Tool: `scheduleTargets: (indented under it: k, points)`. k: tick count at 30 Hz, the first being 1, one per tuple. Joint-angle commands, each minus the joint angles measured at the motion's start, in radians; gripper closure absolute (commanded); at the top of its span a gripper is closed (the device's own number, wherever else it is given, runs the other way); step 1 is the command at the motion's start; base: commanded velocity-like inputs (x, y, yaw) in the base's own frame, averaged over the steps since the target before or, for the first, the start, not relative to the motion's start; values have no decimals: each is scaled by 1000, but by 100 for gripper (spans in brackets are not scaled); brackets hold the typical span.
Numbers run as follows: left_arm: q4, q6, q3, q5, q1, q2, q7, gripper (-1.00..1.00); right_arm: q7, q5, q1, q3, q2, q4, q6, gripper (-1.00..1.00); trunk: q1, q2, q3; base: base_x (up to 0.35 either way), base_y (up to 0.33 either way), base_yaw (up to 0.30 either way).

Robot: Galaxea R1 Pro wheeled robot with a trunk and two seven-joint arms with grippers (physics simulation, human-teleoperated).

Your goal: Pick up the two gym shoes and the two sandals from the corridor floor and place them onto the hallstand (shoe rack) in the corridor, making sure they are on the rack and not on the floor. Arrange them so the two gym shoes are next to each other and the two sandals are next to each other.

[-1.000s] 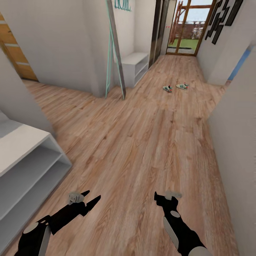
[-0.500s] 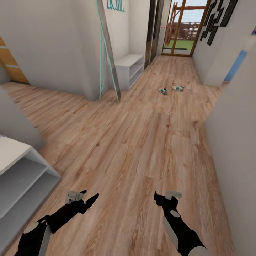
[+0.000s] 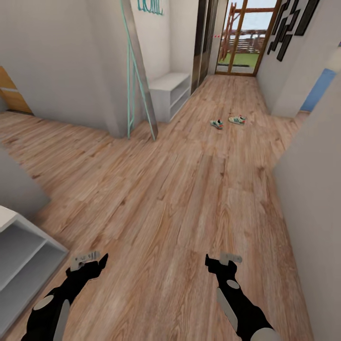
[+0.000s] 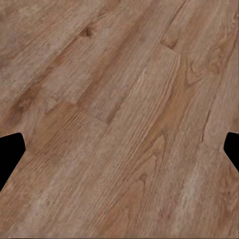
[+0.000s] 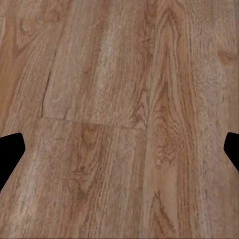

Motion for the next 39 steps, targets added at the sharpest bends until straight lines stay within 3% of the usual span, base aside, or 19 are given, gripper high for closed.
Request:
scheduleTargets:
  k: [1, 3, 8, 39]
  points:
    - [0, 0, -2, 1, 0, 0, 32, -100, 0, 0, 0, 0, 0, -1, 0, -100, 0, 0, 0, 319, -129, 0]
    - [1, 0, -20, 3, -1, -1, 137, -100, -1, -1, 0, 0, 0, -2, 0, -100, 0, 0, 0, 319, -130, 0]
    - [2, 0, -48, 6, -1, -1, 229, -100, -2, 1, 0, 0, 0, -3, 0, -100, 0, 0, 0, 319, -130, 0]
    - [4, 0, -57, 15, -1, -2, 253, -100, -3, -1, 0, 0, 0, 0, 0, -100, 0, 0, 20, 320, -123, -125]
